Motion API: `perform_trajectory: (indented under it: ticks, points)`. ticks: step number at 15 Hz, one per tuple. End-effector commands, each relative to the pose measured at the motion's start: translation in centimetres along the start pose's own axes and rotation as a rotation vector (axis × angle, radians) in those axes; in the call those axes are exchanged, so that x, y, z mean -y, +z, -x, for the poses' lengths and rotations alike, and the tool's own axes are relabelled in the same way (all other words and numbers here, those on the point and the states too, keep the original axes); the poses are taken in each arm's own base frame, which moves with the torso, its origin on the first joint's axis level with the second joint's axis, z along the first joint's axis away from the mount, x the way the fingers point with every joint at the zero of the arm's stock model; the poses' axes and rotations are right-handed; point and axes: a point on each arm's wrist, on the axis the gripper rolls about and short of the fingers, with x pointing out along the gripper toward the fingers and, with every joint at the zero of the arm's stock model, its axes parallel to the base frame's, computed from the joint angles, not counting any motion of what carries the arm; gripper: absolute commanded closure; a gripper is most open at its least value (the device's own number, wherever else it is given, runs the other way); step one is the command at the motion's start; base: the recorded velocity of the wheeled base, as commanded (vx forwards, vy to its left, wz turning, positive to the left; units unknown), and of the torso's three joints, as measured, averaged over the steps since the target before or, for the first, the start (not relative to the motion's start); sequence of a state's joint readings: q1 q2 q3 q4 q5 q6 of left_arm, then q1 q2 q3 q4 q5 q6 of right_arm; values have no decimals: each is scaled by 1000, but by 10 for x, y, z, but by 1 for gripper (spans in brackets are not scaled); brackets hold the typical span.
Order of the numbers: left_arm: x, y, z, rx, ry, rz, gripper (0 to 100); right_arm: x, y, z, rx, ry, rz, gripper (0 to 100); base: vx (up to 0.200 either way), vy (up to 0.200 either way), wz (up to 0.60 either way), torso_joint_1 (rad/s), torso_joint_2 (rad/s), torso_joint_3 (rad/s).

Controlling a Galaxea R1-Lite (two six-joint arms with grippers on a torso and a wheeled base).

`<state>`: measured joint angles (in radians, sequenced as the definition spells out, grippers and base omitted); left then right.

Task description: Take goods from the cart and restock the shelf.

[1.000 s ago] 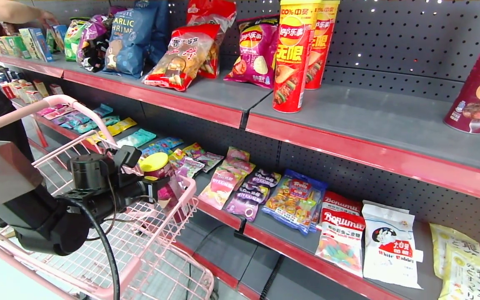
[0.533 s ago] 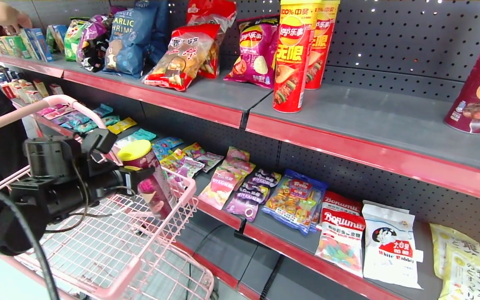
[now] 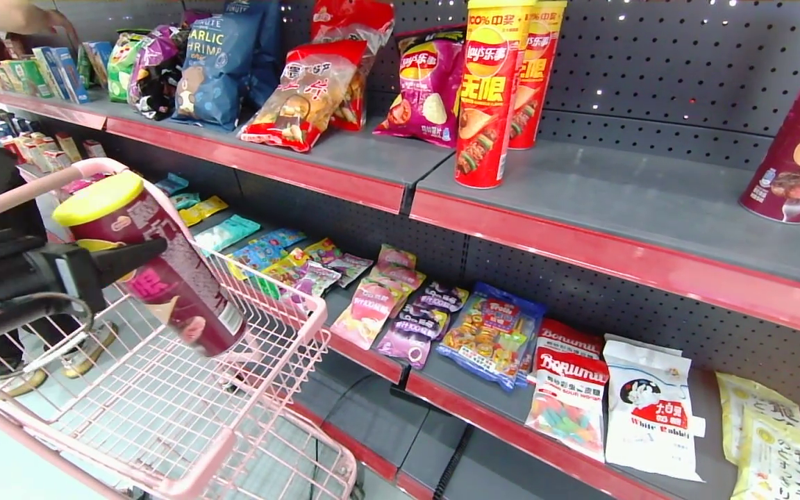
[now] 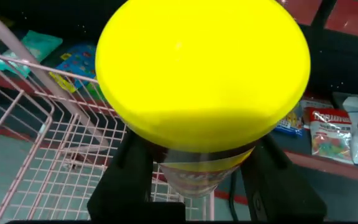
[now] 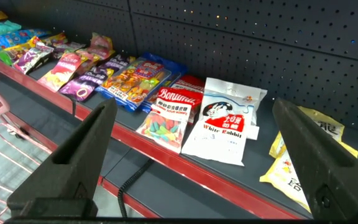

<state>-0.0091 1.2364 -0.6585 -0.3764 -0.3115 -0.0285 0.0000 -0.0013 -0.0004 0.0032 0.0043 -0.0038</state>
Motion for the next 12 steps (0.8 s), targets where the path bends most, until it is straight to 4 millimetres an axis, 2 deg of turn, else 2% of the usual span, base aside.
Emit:
perform_trajectory:
  ticks: [1,4,6,9,12]
  points:
    - [17,12,61,114,15,-30,100,0,0,0,-2,0,2,0,0,0,0,0,0,0]
    - [30,3,99,111,18,-28,100,0,0,0,-2,-3,4,0,0,0,0,0,0,0]
    - [33,1,109,126,45,-28,100,0,0,0,-2,-3,4,0,0,0,0,90,-305,-195]
    - [32,1,112,135,70,-23,100,0,0,0,-2,-3,4,0,0,0,0,152,-468,-310]
    - [33,-10,114,118,71,-18,100,0,0,0,-2,-3,2,0,0,0,0,196,-533,-344]
